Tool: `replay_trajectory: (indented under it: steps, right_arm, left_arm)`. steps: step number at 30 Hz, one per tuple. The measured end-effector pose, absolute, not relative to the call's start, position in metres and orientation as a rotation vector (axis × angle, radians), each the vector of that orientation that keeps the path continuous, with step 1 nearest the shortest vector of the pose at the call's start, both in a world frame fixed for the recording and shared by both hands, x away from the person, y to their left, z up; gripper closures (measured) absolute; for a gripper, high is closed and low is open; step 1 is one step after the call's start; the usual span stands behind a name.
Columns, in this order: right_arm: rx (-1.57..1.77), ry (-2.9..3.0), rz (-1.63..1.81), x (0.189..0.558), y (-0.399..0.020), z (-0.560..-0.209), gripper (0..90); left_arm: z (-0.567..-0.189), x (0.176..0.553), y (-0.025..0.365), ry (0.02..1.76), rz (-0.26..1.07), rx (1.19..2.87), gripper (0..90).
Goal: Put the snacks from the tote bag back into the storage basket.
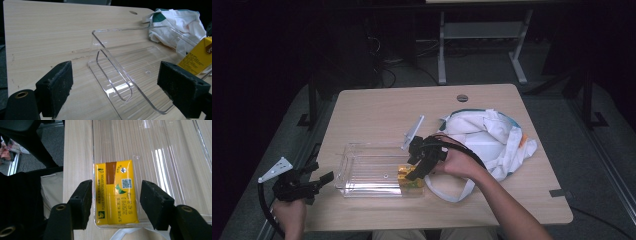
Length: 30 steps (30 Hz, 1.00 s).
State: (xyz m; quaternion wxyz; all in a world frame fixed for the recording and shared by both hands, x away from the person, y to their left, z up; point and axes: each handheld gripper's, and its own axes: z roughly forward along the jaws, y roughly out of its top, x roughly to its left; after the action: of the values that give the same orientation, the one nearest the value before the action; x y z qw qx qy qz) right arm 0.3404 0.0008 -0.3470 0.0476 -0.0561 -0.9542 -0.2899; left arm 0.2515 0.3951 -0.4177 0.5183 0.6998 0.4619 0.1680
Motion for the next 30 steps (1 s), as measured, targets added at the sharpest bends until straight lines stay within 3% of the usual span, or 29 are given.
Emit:
replay_trajectory:
  steps: [30]
  right_arm:
    - [-0.257, -2.914, -0.952, 0.344, -0.026, -0.324, 41.5]
  left_arm:
    - [-0.418, 0.252, 0.395, 1.108, 0.404, 1.683, 12.8]
